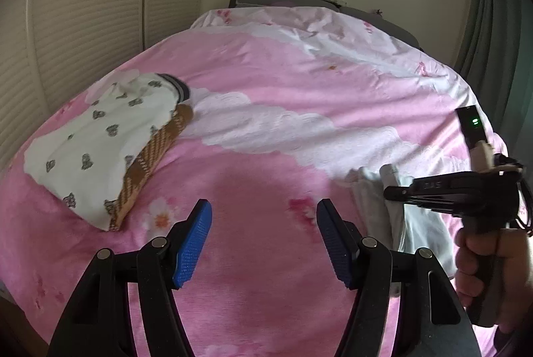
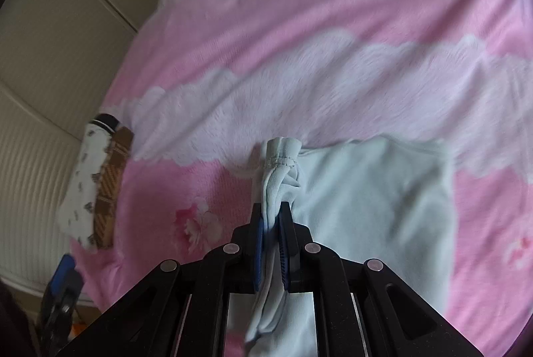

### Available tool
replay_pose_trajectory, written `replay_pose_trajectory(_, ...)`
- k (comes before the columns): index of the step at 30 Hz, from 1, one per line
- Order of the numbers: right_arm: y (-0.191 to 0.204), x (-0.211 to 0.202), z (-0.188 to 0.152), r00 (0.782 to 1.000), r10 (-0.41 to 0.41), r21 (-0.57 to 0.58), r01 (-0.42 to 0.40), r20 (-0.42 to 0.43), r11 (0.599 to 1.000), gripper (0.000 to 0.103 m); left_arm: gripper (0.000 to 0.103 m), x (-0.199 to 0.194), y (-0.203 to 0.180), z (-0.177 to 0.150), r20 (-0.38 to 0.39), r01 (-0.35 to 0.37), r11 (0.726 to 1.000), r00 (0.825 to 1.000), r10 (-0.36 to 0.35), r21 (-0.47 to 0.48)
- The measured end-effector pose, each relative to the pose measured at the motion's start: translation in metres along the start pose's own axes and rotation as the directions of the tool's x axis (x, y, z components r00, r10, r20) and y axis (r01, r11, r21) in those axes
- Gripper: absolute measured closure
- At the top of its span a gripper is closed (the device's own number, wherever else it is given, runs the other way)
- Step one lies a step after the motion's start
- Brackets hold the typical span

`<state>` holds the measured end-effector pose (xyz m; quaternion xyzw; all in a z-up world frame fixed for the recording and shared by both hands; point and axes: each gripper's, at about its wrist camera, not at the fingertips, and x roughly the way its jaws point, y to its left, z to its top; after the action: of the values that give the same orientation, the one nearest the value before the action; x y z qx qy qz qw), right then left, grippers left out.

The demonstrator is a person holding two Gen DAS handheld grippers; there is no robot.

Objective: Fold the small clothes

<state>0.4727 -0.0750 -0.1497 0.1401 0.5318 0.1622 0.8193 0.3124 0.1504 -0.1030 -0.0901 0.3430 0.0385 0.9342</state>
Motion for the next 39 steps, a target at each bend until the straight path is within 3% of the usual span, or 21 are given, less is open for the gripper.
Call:
replay_pose_trajectory(6,-0.003,0.017,0.0,1.0,-0.016,0.008,0.016,-0.009,1.0,0.093,0.039,0.008,0.005,-0.006,-0.017,0.013,1.0,1.0,-0.013,-0.006)
replay_pose_trajectory(14,-0.004,0.03,0.015,1.0,-0.015,-0.016,0.015,-0.008,1.0,0.093,0.039,0.012,-0.016,-0.017,-0.045,0.047,0.999,0.998,-0.046,0.027)
replay_pose_trajectory(17,-0.007,0.029,0.014,0.999,0.026,-0.022,-0.026,-0.021,0.999,0.086,0.038,0.01,-0.025,-0.019,-0.049,0.057,0.997,0.997,-0.055,0.046)
replay_pose_trajectory(19,-0.011,0.019,0.01,0.998,0.066,-0.024,-0.066,-0.019,0.997,0.068,0.038,0.008,-0.032,-0.02,-0.051,0.063,0.996,0.997,-0.06,0.058)
replay_pose_trajectory(21,-0.012,0.004,0.004,0.998,0.063,-0.054,-0.062,0.006,0.997,0.067,0.039,0.006,-0.04,-0.019,-0.049,0.071,0.996,0.997,-0.068,0.062)
replay_pose_trajectory(26,-0.031,-0.059,-0.036,0.989,-0.007,-0.158,0.03,0.148,0.987,0.067,0.038,0.004,-0.063,-0.02,-0.045,0.105,0.991,0.994,-0.102,0.078)
replay_pose_trajectory(31,-0.06,-0.105,-0.097,0.951,-0.106,-0.235,0.179,0.29,0.955,0.067,0.038,0.013,-0.096,-0.032,-0.067,0.168,0.979,0.985,-0.161,0.118)
replay_pose_trajectory(34,-0.076,-0.112,-0.124,0.94,-0.145,-0.276,0.234,0.308,0.932,0.067,0.038,0.02,-0.116,-0.045,-0.087,0.196,0.968,0.979,-0.184,0.156)
replay_pose_trajectory(39,-0.09,-0.094,-0.142,0.956,-0.146,-0.303,0.223,0.256,0.927,0.067,0.038,0.049,-0.127,-0.064,-0.153,0.163,0.973,0.979,-0.138,0.164)
